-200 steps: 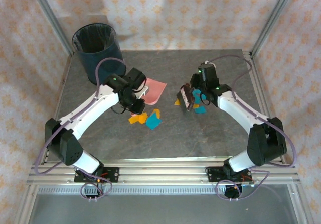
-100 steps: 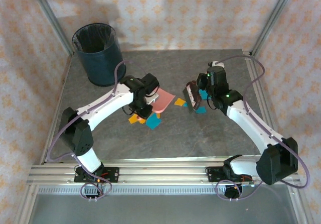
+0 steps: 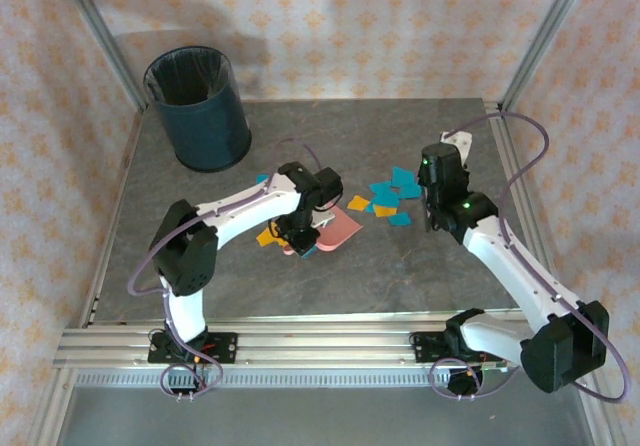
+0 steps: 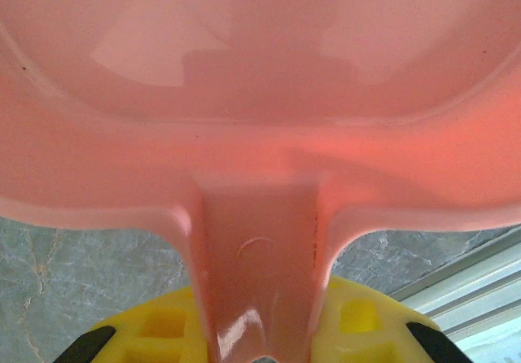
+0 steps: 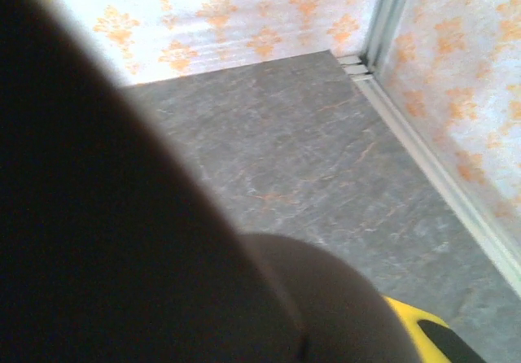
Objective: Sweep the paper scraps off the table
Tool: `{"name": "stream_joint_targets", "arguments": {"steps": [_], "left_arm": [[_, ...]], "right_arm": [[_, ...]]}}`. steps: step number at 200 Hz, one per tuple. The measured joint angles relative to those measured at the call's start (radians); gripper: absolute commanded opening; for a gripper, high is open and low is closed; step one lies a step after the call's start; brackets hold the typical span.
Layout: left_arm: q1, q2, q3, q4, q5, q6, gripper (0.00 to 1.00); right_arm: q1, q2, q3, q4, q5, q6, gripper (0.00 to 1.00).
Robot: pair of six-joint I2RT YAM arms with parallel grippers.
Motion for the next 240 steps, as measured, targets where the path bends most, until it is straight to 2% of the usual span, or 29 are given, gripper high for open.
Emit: {"name": "stream_joint_targets", "arguments": {"steps": [34,82,240], "left_arm": [[-0.013,0.071,0.037,-0.011,0.0,0.015,0.0],[-0.025,0.161,0.094,-0.026,0.002,0.037,0.0],[-0.025,0.294,0.258,-0.088,0.039,0.06,0.0]], "right_arm": [[-0.001,-0.007,-0.046,-0.001,0.025,-0.056,0.0],[-0.001,-0.006,-0.085,0.001,-0.016,-0.09,0.0],[0.003,0.073,-0.086,0.09,-0.317,-0.134,0.0]]}}
